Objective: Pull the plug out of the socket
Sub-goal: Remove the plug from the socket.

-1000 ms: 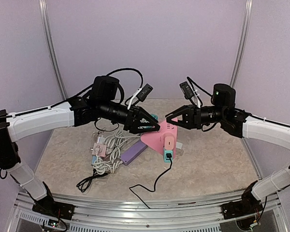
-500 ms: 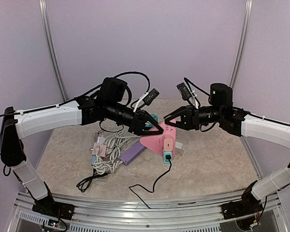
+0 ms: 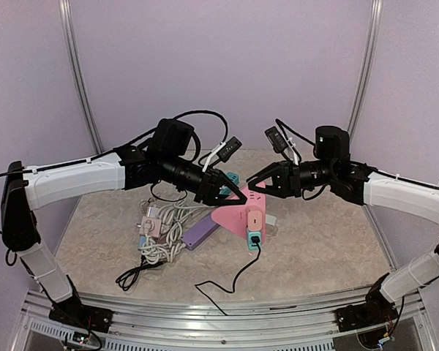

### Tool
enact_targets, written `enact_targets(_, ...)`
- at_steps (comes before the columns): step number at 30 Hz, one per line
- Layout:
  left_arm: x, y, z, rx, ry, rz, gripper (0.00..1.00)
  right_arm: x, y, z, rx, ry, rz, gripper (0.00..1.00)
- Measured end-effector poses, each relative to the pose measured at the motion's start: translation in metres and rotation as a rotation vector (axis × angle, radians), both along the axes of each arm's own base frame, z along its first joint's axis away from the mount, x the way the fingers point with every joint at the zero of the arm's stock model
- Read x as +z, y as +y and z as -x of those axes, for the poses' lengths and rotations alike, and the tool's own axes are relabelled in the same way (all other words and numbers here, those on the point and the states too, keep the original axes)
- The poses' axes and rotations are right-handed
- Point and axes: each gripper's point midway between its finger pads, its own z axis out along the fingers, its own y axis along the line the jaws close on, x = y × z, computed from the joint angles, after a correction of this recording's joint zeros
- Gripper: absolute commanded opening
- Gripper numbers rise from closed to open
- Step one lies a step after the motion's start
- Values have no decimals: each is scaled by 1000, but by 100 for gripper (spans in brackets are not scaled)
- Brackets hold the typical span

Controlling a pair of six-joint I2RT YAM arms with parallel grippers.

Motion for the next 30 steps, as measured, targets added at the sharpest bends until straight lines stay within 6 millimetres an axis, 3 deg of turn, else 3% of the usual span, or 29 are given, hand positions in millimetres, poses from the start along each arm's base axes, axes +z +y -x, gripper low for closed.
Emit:
enact_targets(3,0,0,0,0,0,0,1,0,0,0,-3,-1,1,3)
enact_targets(9,-1,1,-4,15,-7,-5,0,-1,0,-7,-42,-18,9,59)
enact_targets(13,-12,6,-12,73,5,-40,0,-3,-2,-26,-163,-38,32,82)
enact_targets(17,-24,28,-27,159,38,-73,0,2,-9,-43,-286,-83,45,88)
enact_targets(24,-14,68,-83,412,-28,-99,0,5,-32,-75,-544,-104,99,87)
enact_targets(30,-21,102,-131,634,-100,-168,0,-8,-42,-88,-687,-47,157,82)
